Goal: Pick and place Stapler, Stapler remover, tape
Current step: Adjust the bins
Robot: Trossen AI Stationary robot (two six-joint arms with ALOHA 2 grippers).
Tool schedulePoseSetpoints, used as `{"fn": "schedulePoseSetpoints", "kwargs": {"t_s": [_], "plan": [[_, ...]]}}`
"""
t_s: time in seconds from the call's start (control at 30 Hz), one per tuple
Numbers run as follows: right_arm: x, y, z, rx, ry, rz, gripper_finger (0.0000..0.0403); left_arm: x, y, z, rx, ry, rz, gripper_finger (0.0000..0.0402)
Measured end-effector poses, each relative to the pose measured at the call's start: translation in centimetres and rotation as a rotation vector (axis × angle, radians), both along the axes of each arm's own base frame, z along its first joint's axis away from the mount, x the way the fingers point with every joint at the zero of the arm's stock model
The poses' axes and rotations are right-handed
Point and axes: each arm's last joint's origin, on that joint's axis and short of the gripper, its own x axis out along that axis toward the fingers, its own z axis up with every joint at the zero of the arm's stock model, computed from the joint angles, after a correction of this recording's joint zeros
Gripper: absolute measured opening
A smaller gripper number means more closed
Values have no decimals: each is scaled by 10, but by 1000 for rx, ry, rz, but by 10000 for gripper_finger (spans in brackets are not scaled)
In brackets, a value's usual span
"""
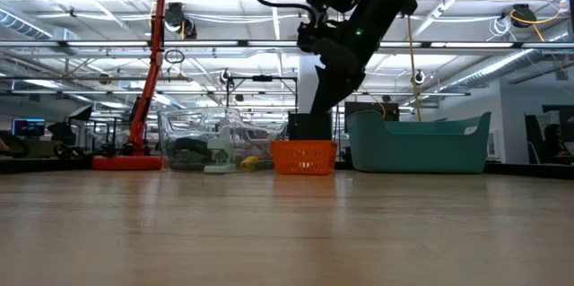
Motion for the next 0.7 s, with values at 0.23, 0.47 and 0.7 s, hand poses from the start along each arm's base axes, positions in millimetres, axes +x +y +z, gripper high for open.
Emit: {"fn": "schedulePoseSetpoints", "kwargs": {"t_s": [0.23,0.47,0.7], "plan": [[3,-13,2,-11,-47,-16,88,-3,-12,0,26,-10,10,186],[5,-33,-17,2,1,-40,164,-4,-18,1,39,-19,19,186],[0,-60,-18,-6,-4,-108,180,-5,-23,1,31,-33,27,186]]}}
